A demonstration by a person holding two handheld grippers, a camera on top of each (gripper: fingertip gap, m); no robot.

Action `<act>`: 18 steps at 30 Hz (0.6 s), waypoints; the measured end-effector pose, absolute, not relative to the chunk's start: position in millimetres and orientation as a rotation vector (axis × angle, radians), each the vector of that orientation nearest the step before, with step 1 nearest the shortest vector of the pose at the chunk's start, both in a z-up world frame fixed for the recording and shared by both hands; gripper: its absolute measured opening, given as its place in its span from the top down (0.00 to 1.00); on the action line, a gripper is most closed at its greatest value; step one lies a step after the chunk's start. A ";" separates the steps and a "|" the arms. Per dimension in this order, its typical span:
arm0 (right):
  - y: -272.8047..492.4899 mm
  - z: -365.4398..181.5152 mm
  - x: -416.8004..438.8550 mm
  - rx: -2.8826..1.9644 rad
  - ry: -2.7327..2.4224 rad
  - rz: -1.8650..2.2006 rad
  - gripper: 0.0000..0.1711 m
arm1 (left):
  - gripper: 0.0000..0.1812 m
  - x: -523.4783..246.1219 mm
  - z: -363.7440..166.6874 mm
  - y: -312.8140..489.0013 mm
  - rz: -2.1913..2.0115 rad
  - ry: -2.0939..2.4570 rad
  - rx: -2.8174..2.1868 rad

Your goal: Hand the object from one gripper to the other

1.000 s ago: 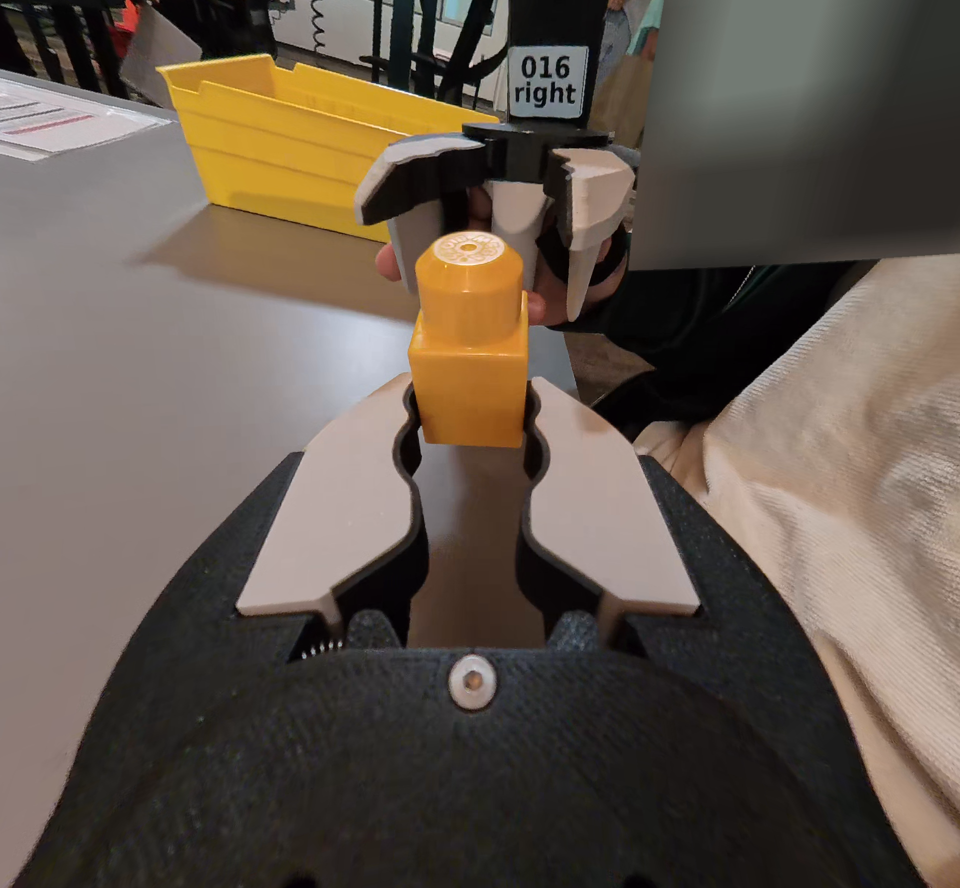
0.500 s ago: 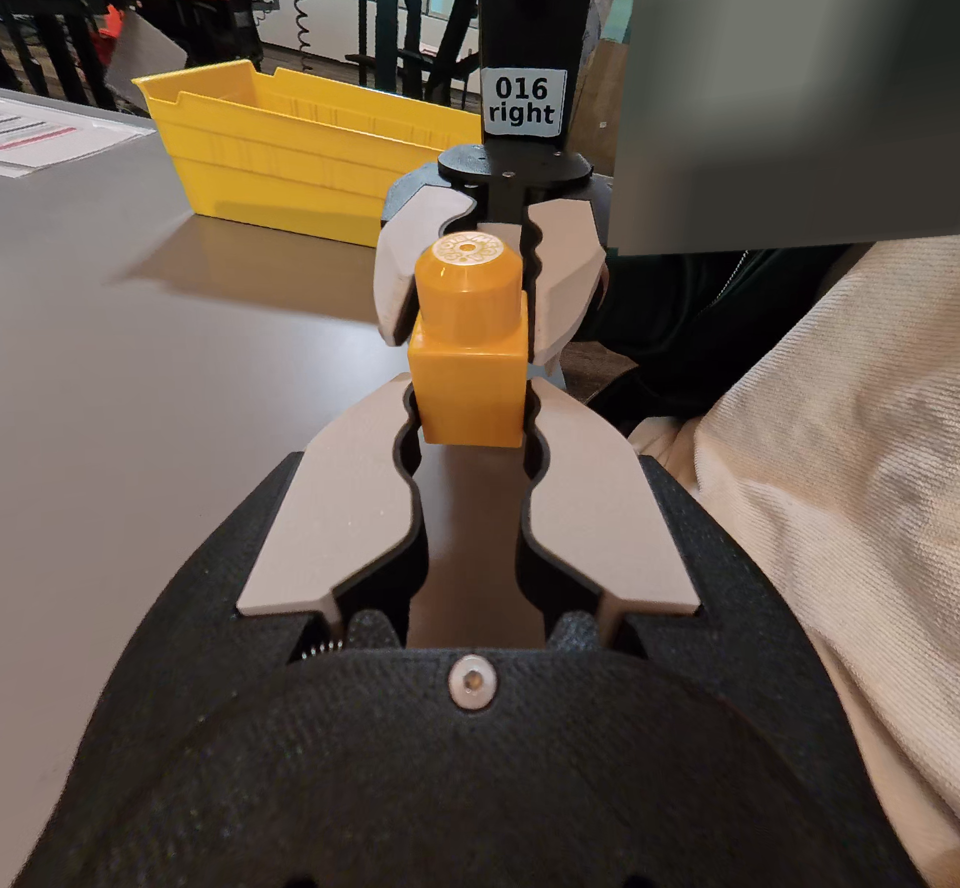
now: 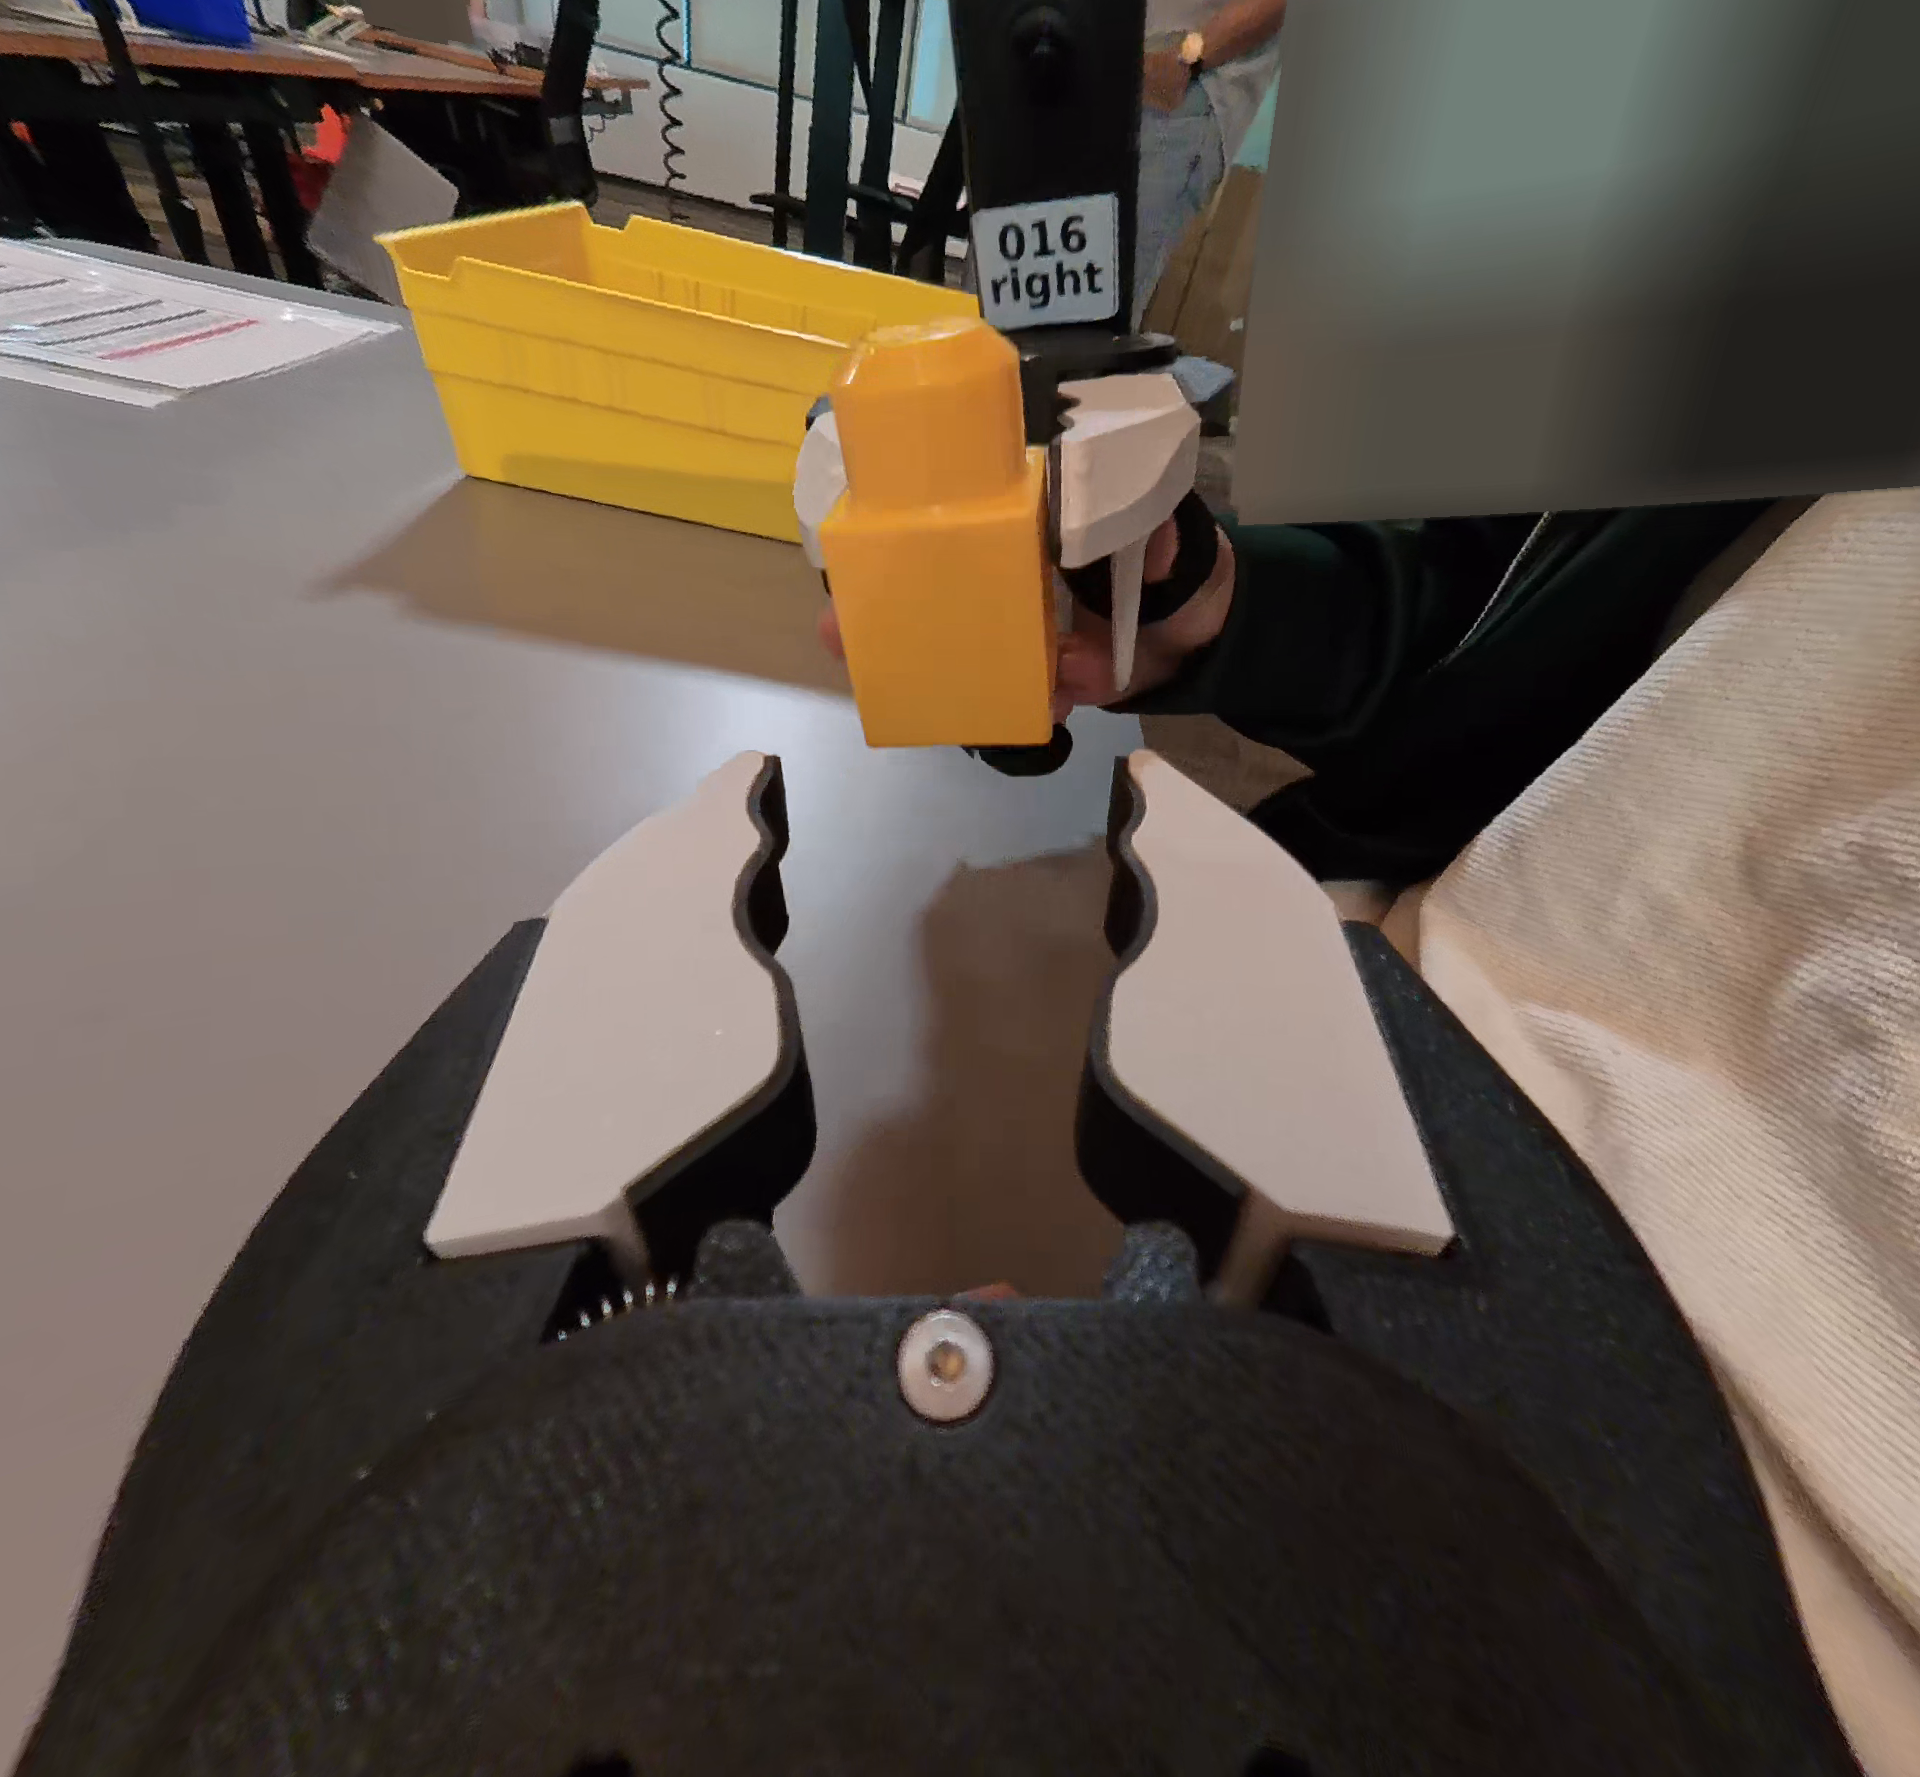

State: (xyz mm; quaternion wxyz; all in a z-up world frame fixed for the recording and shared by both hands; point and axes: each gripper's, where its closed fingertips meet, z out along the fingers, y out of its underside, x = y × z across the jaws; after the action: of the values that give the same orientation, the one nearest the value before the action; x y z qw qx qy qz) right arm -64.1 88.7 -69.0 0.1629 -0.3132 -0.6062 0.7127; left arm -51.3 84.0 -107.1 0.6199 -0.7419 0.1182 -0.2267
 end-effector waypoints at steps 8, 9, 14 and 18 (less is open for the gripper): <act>99.0 -62.7 -66.4 -0.940 -1.647 2.093 0.80 | 0.72 -64.0 -97.3 82.2 -0.504 0.209 -1.655; 98.2 -63.0 -66.2 -0.937 -1.651 2.092 0.80 | 0.72 -62.9 -97.9 82.3 -0.508 0.212 -1.658; 95.4 -62.4 -64.7 -0.910 -1.664 2.081 0.80 | 0.73 -58.5 -100.0 82.7 -0.539 0.218 -1.666; 97.3 -62.4 -65.7 -0.920 -1.654 2.076 0.80 | 0.74 -60.3 -98.3 82.0 -0.544 0.209 -1.656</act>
State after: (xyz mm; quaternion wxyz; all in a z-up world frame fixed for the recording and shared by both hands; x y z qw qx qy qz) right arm -65.7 97.3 -62.4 0.1655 -0.3230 -0.5807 0.7288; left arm -60.3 82.0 -98.3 0.6390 -0.7256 0.0915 -0.2383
